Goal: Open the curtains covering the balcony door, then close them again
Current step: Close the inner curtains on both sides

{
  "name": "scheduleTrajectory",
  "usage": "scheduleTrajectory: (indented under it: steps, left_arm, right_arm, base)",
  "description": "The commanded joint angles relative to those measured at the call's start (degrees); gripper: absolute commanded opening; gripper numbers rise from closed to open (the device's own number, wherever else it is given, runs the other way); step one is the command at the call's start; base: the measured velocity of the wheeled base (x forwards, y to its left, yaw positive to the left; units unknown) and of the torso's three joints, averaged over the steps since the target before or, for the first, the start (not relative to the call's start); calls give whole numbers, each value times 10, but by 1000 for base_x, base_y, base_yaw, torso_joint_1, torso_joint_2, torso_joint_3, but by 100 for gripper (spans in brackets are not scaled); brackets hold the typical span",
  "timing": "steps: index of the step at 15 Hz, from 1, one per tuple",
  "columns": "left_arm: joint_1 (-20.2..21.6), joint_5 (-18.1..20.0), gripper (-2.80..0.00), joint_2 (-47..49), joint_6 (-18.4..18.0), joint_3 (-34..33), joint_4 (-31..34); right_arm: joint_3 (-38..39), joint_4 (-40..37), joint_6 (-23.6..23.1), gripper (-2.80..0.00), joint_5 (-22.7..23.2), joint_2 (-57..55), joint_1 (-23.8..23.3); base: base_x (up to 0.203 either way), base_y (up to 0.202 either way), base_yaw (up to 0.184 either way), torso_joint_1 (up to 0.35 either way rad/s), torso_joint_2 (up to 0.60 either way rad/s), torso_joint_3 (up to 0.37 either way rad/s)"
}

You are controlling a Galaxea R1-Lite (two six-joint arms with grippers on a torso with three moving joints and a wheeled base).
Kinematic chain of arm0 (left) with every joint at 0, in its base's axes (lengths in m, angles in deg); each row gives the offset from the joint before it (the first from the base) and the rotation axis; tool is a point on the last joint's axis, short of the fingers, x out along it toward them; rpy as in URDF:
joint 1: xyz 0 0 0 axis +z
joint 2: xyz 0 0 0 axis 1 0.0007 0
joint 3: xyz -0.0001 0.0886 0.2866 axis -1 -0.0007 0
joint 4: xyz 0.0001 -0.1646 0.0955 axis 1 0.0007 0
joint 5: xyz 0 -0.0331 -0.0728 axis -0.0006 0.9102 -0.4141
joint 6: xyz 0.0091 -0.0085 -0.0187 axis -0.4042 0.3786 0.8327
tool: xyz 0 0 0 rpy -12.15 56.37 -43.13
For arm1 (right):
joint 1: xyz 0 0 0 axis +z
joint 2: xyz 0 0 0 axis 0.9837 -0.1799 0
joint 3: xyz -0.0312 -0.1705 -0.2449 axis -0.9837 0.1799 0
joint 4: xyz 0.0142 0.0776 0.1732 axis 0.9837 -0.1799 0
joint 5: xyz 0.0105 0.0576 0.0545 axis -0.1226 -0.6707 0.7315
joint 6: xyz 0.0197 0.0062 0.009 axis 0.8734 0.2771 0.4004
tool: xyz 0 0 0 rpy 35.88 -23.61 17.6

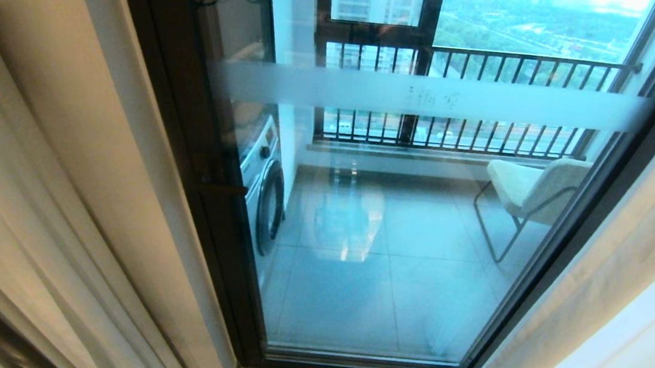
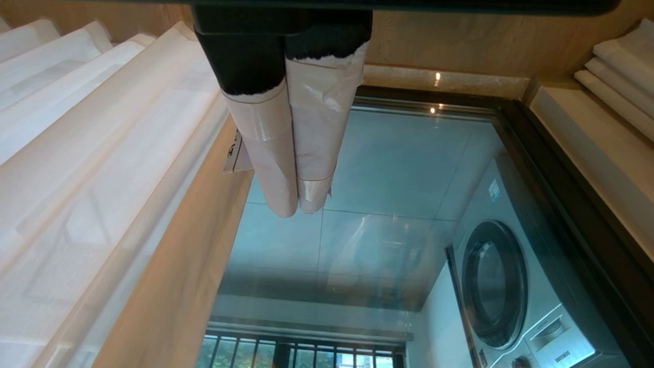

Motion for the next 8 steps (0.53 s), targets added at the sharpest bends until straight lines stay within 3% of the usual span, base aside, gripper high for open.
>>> scheduleTrajectory:
  steps: [1,5,8]
  left_arm:
    - [6,7,0,20,1,19,0]
    - [13,32,0,39,2,39,4]
    - [14,44,0,51,24,51,14]
  right_arm:
    - [0,0,0,-280,1,-8,0]
    - [0,0,0,-280,1,-10,1]
    - [0,0,0,-280,1,-11,0]
  base:
    - [0,0,0,0,0,0]
    - [0,0,0,0,0,0]
    - [0,0,0,0,0,0]
